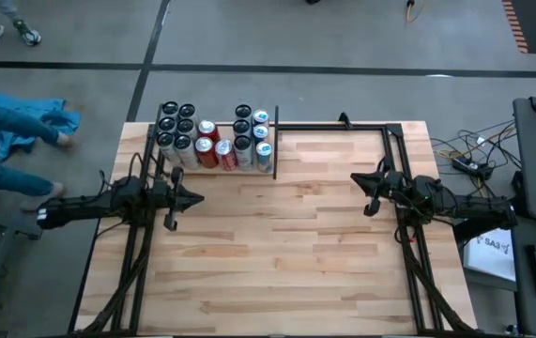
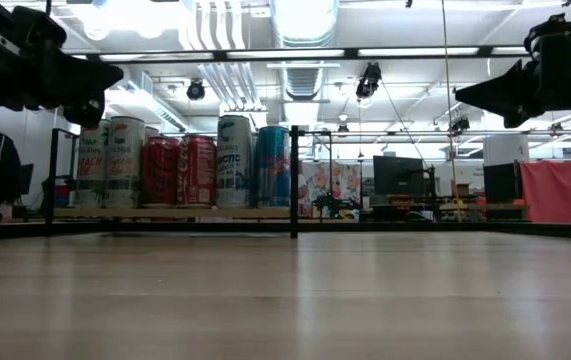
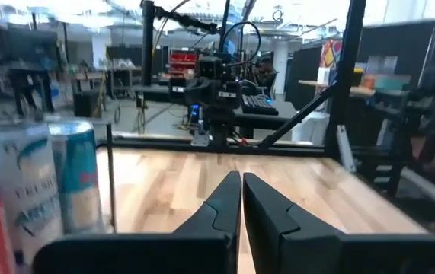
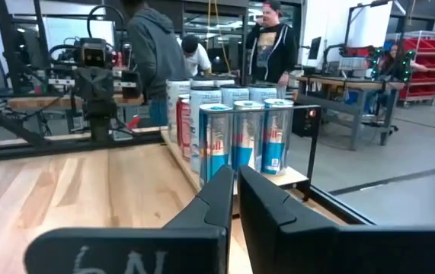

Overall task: Place canned beverage on shelf
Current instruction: Return to Home Position

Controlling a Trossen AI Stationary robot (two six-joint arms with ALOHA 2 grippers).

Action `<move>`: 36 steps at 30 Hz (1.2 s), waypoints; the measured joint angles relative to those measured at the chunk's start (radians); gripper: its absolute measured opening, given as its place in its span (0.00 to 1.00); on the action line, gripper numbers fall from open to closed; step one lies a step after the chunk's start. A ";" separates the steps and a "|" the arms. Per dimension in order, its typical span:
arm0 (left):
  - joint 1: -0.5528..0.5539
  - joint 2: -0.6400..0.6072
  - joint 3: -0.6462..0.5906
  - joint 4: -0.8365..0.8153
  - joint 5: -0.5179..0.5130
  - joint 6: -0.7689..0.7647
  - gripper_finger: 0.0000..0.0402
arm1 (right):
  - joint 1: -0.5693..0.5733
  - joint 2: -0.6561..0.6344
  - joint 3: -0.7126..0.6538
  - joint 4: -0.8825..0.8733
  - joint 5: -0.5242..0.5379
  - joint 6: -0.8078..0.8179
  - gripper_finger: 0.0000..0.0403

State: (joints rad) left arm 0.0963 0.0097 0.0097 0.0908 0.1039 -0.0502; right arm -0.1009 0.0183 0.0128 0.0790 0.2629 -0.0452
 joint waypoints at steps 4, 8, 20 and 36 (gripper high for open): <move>0.000 0.004 0.000 -0.032 0.000 -0.137 0.00 | 0.000 0.004 0.000 0.000 0.000 0.000 0.03; -0.001 0.014 0.000 -0.041 0.000 -0.196 0.00 | 0.000 0.004 0.000 0.000 0.000 0.000 0.03; -0.001 0.024 0.000 -0.040 0.000 -0.203 0.00 | 0.000 0.004 -0.001 0.000 0.000 0.000 0.03; -0.001 0.024 0.000 -0.039 0.000 -0.203 0.00 | 0.000 0.004 -0.001 0.000 0.000 0.000 0.03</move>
State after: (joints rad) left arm 0.0952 0.0334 0.0093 0.0513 0.1043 -0.2527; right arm -0.1009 0.0219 0.0116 0.0792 0.2630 -0.0448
